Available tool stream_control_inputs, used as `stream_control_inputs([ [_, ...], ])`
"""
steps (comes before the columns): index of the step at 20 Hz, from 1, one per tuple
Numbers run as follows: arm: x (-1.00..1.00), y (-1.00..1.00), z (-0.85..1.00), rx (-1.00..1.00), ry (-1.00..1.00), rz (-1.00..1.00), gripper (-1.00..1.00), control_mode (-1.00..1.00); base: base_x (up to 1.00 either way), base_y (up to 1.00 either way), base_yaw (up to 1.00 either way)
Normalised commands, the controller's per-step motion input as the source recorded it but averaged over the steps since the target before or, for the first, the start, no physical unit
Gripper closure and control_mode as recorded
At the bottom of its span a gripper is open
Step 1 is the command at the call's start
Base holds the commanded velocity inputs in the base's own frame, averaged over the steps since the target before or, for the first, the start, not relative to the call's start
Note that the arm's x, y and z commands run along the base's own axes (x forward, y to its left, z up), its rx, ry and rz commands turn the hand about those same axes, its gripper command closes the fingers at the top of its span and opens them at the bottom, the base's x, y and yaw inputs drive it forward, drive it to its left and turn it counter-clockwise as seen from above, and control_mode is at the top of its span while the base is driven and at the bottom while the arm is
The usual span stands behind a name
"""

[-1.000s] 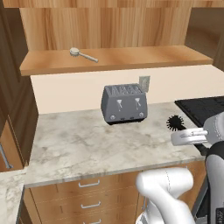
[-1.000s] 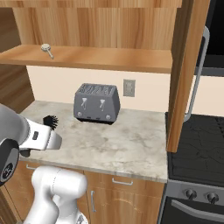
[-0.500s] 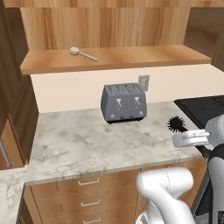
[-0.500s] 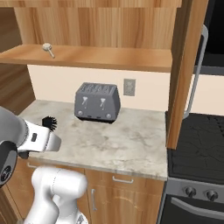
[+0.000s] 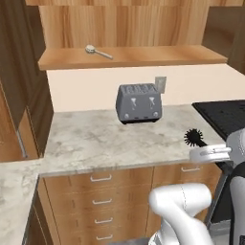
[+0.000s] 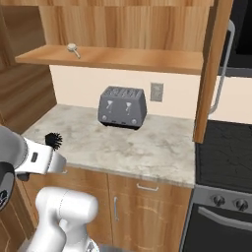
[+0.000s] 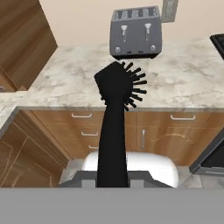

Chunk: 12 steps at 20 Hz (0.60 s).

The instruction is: Locate and retrieve the dish brush and dish brush from the cabinet. Place them next to the sink.

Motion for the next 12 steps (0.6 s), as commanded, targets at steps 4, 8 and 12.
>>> stream_control_inputs([
  [4, 0.00, 0.00, 0.00, 0.00, 0.00, 0.00, 1.00, 1.00, -0.10, 0.41, 0.44],
  [8, 0.00, 0.00, 0.00, 0.00, 0.00, 0.00, 1.00, 1.00, -0.07, 0.38, 0.48],
  [12, 0.00, 0.00, 0.00, 0.00, 0.00, 0.00, 1.00, 1.00, -0.06, 0.36, 0.48],
])
